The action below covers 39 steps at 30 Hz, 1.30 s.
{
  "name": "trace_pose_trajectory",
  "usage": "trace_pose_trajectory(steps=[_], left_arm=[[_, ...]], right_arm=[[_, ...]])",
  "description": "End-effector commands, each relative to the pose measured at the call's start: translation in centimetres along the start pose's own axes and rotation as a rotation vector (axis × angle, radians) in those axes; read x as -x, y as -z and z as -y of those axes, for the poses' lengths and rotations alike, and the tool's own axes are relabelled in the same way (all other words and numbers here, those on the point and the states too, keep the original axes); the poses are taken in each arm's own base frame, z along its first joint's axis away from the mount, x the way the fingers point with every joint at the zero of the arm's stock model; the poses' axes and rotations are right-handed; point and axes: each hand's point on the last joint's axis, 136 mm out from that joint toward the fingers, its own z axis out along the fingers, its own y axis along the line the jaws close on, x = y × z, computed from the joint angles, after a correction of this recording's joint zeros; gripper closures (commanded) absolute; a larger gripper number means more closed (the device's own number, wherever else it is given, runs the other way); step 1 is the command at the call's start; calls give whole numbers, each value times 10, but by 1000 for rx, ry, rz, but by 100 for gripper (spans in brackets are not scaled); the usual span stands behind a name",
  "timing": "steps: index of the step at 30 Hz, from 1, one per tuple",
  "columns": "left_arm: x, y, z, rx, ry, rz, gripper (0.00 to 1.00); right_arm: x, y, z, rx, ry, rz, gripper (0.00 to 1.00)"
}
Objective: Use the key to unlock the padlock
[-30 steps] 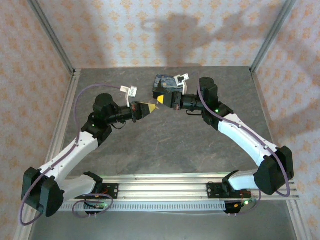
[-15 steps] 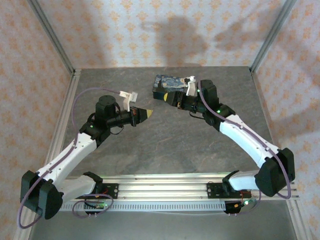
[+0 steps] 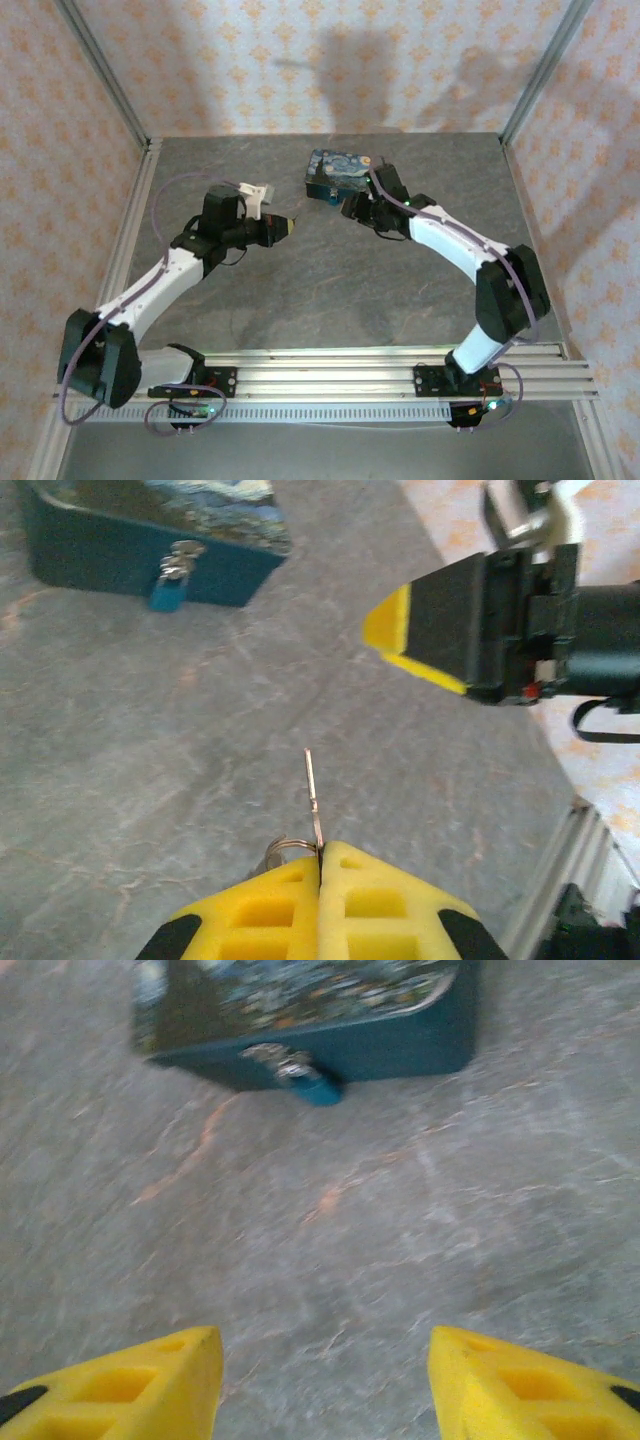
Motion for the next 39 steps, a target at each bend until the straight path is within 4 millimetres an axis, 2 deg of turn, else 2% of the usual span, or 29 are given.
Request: trace_pose_trajectory(steps=[1,6,12,16,20,23,26,29,33,39], left_arm=[[30,-5,-19,69,-39,55,100],[63,-33,-75,203,39,86,100],[100,-87,-132,337,68,60,100],[115,-130,-166,382,83,22,100],[128,-161,-185,395,81,-3,100],[134,-176,-187,382,75,-11,100],[134,-188,-175,363,37,-32,100],[128,-191,-163,351,18,-47,100],[116,-183,-153,332,22,-37,100],[87,-160,-131,320,7,-53,100]], right_arm=[[37,-5,16,-81,-64,47,39],[66,-38,33,-135,-105,-10,34],[96,-78,51,-164,-136,-64,31],[109,-100,47,-126,-125,-95,31],[116,-113,39,-87,-90,-119,31],[117,-119,31,-47,-70,-137,32],[114,-125,20,19,-51,-171,34],[107,-125,13,66,-41,-205,37],[91,-119,7,88,-4,-245,41],[50,-103,4,86,40,-289,47]])
